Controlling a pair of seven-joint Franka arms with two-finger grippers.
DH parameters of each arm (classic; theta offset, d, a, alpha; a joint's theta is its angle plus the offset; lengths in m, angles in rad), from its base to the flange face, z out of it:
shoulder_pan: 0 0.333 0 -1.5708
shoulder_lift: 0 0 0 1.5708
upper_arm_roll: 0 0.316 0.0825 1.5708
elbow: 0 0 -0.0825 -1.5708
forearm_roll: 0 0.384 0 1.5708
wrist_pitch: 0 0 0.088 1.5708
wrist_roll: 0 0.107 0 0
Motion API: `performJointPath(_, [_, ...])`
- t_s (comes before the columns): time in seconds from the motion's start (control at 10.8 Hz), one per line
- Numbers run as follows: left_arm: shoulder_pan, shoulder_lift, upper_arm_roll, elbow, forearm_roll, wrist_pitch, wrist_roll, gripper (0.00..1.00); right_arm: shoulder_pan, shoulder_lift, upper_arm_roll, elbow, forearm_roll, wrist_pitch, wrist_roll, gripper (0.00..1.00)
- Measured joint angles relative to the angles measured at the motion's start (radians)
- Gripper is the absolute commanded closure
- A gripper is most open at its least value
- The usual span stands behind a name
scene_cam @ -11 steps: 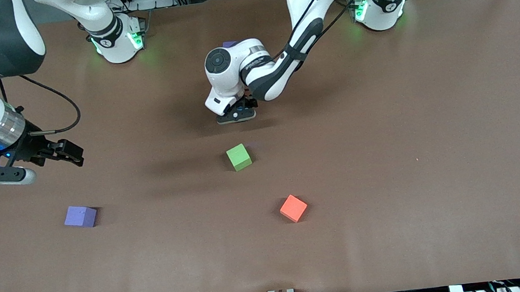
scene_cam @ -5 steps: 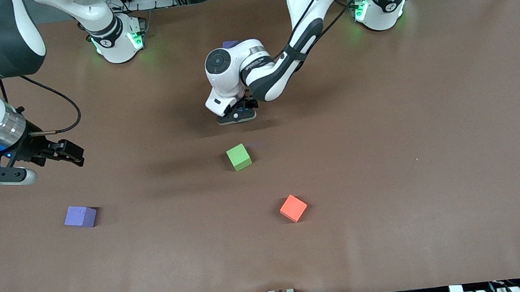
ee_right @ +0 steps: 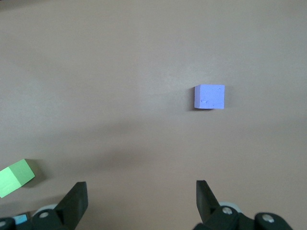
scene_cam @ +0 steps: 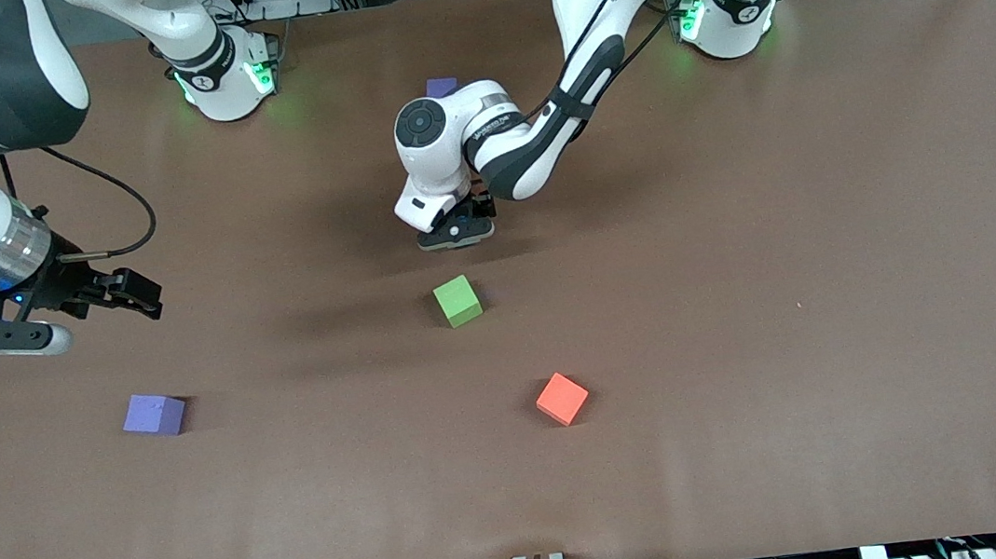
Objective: Arrange blocks into number 1
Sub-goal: 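Lower the cyan cube after the red cube and open the left gripper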
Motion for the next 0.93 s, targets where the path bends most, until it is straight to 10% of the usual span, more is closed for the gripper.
performJointPath(0.56, [-0.031,0.001,0.0,0.001,0.0,0.005,-0.019,1.0,0.0,0.007,0.0,0.002,0.007,0.001,0.0,0.0])
performJointPath(0.65, [-0.033,0.002,0.0,0.001,0.0,0.007,-0.019,0.83,0.0,0.007,0.0,0.002,0.012,0.001,0.0,0.0])
performJointPath(0.74, [-0.035,0.004,0.0,0.001,0.0,0.008,-0.019,0.01,0.0,0.008,-0.001,0.002,0.015,0.001,0.0,0.0])
performJointPath(0.93, [-0.04,0.008,0.0,0.001,0.002,0.008,-0.019,0.0,0.0,0.01,-0.001,0.002,0.015,0.001,0.0,0.0])
